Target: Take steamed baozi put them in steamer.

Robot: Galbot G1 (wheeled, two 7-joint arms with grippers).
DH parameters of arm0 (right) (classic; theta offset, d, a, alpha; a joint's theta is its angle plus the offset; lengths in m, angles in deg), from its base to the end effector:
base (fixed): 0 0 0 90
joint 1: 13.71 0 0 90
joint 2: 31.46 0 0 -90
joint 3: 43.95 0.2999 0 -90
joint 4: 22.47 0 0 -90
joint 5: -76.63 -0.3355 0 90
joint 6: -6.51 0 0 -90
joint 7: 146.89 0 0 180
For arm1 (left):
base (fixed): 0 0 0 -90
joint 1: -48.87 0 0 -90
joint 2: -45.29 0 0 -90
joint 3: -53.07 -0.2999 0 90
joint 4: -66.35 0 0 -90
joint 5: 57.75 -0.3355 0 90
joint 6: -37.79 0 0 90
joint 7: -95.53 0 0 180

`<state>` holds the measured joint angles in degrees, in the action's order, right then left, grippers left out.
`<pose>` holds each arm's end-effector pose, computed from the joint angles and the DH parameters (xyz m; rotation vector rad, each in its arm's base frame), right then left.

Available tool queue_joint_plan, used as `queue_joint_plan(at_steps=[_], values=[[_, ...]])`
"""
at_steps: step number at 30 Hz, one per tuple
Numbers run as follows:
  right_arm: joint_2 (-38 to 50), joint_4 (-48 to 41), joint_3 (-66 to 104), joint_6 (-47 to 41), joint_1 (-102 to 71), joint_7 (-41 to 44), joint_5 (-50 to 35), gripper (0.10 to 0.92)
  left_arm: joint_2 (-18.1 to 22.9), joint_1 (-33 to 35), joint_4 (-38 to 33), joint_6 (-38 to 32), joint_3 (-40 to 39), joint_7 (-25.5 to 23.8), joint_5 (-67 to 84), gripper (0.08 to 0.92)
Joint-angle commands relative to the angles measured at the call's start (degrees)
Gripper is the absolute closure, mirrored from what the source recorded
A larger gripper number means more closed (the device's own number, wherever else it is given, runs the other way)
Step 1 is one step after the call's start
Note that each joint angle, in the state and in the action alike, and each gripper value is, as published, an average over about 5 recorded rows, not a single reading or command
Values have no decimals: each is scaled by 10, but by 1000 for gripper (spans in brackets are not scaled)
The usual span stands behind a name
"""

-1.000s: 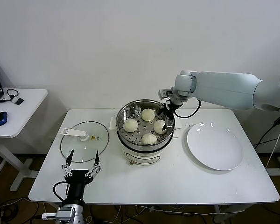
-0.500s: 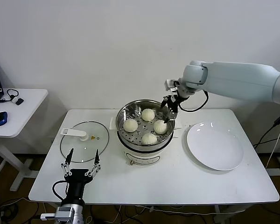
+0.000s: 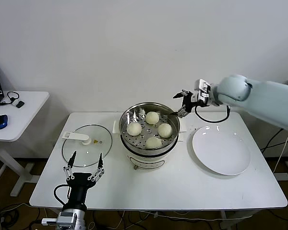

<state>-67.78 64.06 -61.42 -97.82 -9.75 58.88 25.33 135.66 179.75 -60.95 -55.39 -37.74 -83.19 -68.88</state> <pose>0.4529 -0.0688 -0.0694 1.2159 -2.2045 1.0304 0.1386 -0.0044 -0.2477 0.0068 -3.1247 -0.2818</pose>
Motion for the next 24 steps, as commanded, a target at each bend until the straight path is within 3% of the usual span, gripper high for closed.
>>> queue_joint_plan(at_steps=[1, 5, 9, 16, 24], values=[[235, 198, 569, 41, -530, -234, 20, 203, -6, 0, 4, 1, 0, 0, -3, 177], [187, 247, 950, 66, -889, -268, 62, 203, -5, 0, 5, 0, -2, 0, -7, 177], [97, 279, 1146, 90, -1080, -270, 135, 203, -4, 1, 3, 0, -5, 0, -13, 177], [-101, 294, 1280, 177, -1234, -256, 208, 203, -4, 9, 3, -3, -6, 0, -21, 177], [-233, 293, 1292, 243, -1296, -237, 238, 203, -2, 16, 3, -9, -9, 4, -27, 177]])
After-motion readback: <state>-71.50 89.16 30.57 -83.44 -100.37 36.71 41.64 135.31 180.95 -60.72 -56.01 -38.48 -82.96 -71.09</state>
